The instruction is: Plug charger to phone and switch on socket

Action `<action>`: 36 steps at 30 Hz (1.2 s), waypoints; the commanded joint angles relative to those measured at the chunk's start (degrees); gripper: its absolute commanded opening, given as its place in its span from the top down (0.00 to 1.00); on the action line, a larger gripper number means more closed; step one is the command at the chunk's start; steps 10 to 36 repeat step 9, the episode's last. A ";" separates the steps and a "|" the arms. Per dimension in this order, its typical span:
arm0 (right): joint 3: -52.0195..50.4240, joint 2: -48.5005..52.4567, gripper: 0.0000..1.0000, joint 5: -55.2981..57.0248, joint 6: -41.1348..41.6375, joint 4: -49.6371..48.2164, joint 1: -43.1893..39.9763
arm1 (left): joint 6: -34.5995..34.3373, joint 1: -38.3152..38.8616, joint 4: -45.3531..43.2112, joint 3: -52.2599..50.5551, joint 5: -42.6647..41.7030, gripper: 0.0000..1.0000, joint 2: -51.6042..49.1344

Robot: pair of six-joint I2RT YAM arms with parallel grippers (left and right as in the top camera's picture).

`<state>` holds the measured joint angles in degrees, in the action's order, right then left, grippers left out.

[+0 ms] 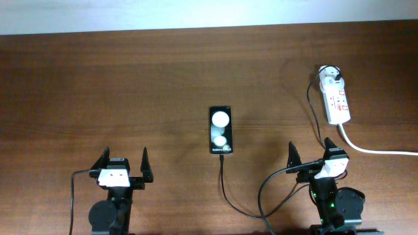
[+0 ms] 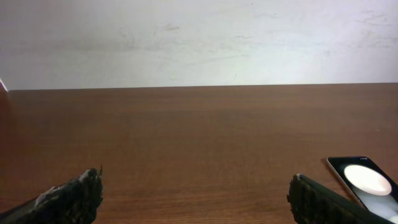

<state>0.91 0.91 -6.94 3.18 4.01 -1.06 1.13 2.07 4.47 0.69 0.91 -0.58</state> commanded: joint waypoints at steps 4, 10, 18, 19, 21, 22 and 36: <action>-0.57 -0.70 0.01 0.50 0.04 -0.15 0.26 | 0.90 -0.37 0.26 -0.22 0.37 0.01 0.28; -0.59 -0.70 0.01 0.50 0.04 -0.15 0.26 | 0.90 -0.37 0.26 -0.22 0.37 0.01 0.28; -0.59 -0.70 0.01 0.50 0.04 -0.15 0.26 | 0.90 -0.37 0.26 -0.22 0.37 0.01 0.28; -0.59 -0.70 0.01 0.50 0.04 -0.15 0.26 | 0.90 -0.37 0.26 -0.22 0.37 0.01 0.28; -0.59 -0.70 0.01 0.50 0.04 -0.15 0.26 | 0.90 -0.37 0.26 -0.22 0.37 0.01 0.28; -0.59 -0.70 0.01 0.50 0.04 -0.15 0.26 | 0.90 -0.37 0.26 -0.22 0.37 0.01 0.28; -0.59 -0.70 0.01 0.50 0.04 -0.15 0.26 | 0.90 -0.37 0.26 -0.22 0.37 0.01 0.28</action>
